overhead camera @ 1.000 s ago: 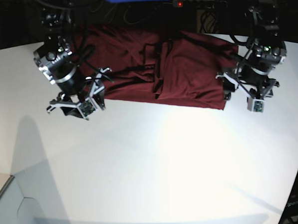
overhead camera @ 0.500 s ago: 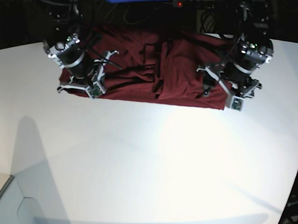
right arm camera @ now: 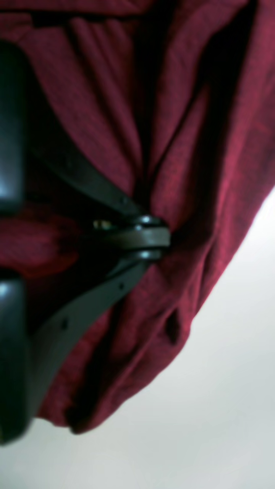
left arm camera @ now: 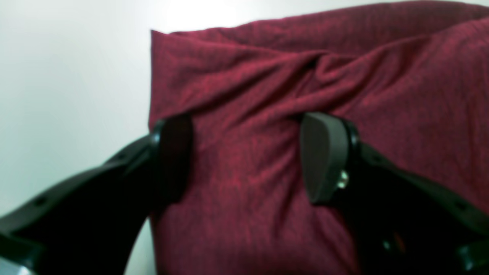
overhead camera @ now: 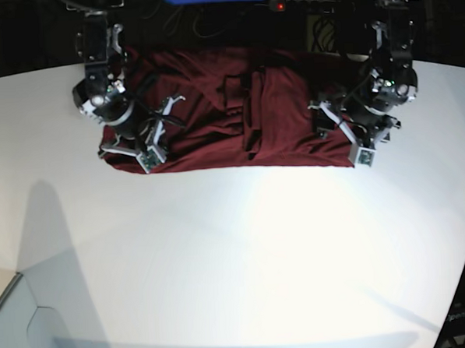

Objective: Layout the t-shirt on the table in an organized manner, then fold the t-shirt properly

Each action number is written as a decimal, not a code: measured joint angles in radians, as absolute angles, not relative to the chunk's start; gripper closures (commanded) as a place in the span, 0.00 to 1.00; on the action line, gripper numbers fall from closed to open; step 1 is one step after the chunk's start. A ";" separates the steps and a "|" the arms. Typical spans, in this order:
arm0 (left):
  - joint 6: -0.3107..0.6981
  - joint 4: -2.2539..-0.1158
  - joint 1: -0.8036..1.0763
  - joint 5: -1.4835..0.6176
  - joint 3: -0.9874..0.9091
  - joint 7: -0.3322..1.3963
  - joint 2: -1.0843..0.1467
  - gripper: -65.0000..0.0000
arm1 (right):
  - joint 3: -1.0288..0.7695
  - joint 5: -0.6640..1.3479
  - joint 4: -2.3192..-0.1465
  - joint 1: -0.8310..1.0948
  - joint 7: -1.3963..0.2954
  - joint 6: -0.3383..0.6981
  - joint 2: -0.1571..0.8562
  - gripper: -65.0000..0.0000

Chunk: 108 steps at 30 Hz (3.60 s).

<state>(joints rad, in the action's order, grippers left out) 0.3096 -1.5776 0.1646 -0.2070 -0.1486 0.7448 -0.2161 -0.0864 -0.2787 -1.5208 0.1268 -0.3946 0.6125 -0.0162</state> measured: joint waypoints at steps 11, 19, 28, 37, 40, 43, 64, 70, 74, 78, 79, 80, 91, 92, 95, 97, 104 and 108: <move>0.307 -1.506 0.122 -0.204 -0.149 0.635 -0.213 0.34 | -0.083 -0.284 -1.402 -0.022 -0.420 0.612 -0.004 1.00; 0.304 -1.654 0.124 -0.207 -0.238 0.647 -0.167 0.34 | -0.087 -0.315 -1.582 0.025 -0.461 0.613 0.005 0.87; 0.308 -1.761 0.208 -0.207 -0.290 0.646 -0.170 0.34 | -0.103 -0.303 -1.718 0.146 -0.451 0.616 0.016 0.46; 0.304 -1.718 0.255 -0.206 -0.378 0.638 -0.169 0.34 | -0.312 -0.309 -1.654 0.155 -0.456 0.616 -0.005 0.32; 0.303 -1.715 0.257 -0.207 -0.382 0.638 -0.173 0.34 | -0.323 -0.310 -1.625 0.155 -0.461 0.616 -0.004 0.32; 0.308 -1.716 0.257 -0.207 -0.416 0.640 -0.163 0.34 | -0.319 -0.307 -1.615 0.159 -0.458 0.616 -0.009 0.32; 0.307 -1.617 0.299 -0.207 -0.498 0.638 -0.163 0.34 | -0.336 -0.288 -1.628 0.197 -0.434 0.612 -0.052 0.31; 0.307 -1.620 0.299 -0.207 -0.498 0.638 -0.168 0.34 | -0.364 -0.310 -1.690 0.200 -0.461 0.615 -0.058 0.31; 0.307 -1.620 0.299 -0.207 -0.498 0.638 -0.167 0.34 | -0.367 -0.309 -1.744 0.195 -0.518 0.636 -0.080 0.31; 0.307 -1.620 0.299 -0.207 -0.498 0.638 -0.167 0.34 | -0.371 -0.310 -1.788 0.159 -0.640 0.705 -0.106 0.31; 0.307 -1.620 0.299 -0.207 -0.498 0.639 -0.167 0.34 | -0.378 -0.308 -1.790 0.149 -0.656 0.703 -0.116 0.31; 0.307 -1.620 0.299 -0.207 -0.498 0.639 -0.167 0.34 | -0.382 -0.307 -1.790 0.141 -0.664 0.702 -0.123 0.31; 0.307 -1.625 0.321 -0.207 -0.500 0.628 -0.169 0.34 | -0.381 -0.307 -1.744 0.128 -0.685 0.702 -0.146 0.31; 0.307 -1.625 0.324 -0.207 -0.500 0.631 -0.169 0.34 | -0.382 -0.307 -1.731 0.128 -0.684 0.702 -0.150 0.31; 0.307 -1.625 0.323 -0.207 -0.500 0.630 -0.169 0.34 | -0.383 -0.305 -1.690 0.128 -0.676 0.702 -0.156 0.31; 0.307 -1.625 0.321 -0.207 -0.500 0.627 -0.169 0.34 | -0.384 -0.302 -1.680 0.125 -0.666 0.702 -0.155 0.31; 0.307 -1.625 0.323 -0.207 -0.501 0.628 -0.169 0.34 | -0.384 -0.299 -1.674 0.123 -0.662 0.702 -0.155 0.32; 0.307 -1.625 0.323 -0.207 -0.501 0.628 -0.169 0.34 | -0.384 -0.299 -1.674 0.123 -0.663 0.702 -0.155 0.32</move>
<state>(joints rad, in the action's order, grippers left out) 0.3073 -1.6253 0.3229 -0.2070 -0.5007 0.6277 -0.1688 -0.3843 -0.2989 -1.6741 0.1226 -0.6628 0.7021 -0.1551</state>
